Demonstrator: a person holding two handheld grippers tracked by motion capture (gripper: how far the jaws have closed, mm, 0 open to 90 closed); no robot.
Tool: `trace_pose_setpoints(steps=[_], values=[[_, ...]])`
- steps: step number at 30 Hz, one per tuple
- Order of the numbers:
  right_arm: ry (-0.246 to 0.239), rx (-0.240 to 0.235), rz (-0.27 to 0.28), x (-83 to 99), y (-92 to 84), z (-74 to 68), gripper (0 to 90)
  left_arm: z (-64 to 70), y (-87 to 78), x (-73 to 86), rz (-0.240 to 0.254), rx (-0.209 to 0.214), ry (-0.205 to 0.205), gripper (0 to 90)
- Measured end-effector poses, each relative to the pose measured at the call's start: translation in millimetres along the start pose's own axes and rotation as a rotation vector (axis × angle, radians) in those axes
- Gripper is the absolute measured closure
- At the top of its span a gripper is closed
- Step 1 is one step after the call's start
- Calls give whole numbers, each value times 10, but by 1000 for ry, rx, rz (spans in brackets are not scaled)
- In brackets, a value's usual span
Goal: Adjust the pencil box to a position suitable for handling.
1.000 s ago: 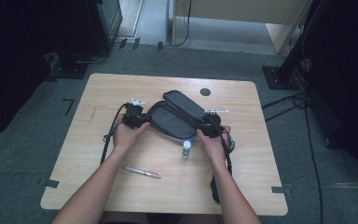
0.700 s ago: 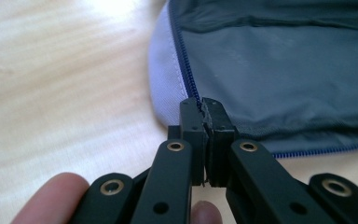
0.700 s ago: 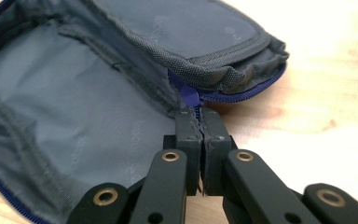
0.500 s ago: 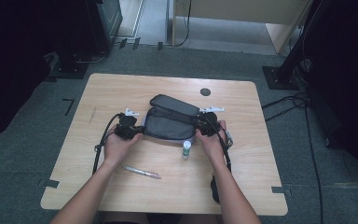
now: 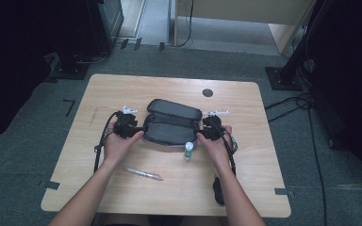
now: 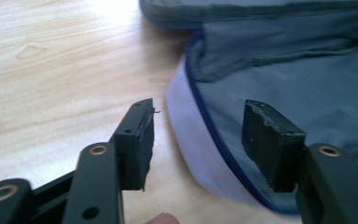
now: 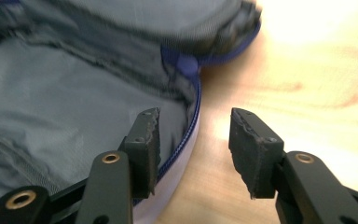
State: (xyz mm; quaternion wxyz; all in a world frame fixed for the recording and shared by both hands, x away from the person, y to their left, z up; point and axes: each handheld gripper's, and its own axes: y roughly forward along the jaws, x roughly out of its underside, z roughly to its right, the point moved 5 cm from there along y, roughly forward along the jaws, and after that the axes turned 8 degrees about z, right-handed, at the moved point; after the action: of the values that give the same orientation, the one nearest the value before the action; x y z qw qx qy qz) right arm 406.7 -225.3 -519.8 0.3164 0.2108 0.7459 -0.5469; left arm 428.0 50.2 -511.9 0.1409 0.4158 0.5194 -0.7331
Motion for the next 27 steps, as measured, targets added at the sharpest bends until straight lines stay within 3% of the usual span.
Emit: trace_pose_setpoints(steps=[2,4,5,6,7,9,10,13,19,22,25,27], values=[[-4,2,-16,33,30,-5,646,-16,78,-11,-32,-17,9,542],[5,0,-27,47,41,-11,699,-14,108,-7,-55,2,0,695],[6,-7,-29,55,65,-9,797,-3,124,11,-77,37,-8,757],[-1,-2,-24,51,70,-11,827,-3,124,11,-77,37,-8,802],[-10,3,-14,44,72,-14,852,1,100,39,-89,24,21,850],[-20,7,-6,38,73,-14,866,1,80,54,-86,21,22,870],[-36,-24,19,20,69,-33,873,-2,51,75,-82,16,21,891],[-68,-50,39,26,62,-71,874,-11,-61,170,-80,36,8,895],[-69,-57,46,91,56,-86,873,46,-152,307,-63,50,18,880],[-68,-63,44,104,53,-84,861,33,-176,294,-40,70,10,778],[-106,-48,68,75,14,-63,660,-39,-262,242,17,83,-46,582],[-107,-30,84,54,-39,-29,575,-91,-343,227,48,73,-55,466]])
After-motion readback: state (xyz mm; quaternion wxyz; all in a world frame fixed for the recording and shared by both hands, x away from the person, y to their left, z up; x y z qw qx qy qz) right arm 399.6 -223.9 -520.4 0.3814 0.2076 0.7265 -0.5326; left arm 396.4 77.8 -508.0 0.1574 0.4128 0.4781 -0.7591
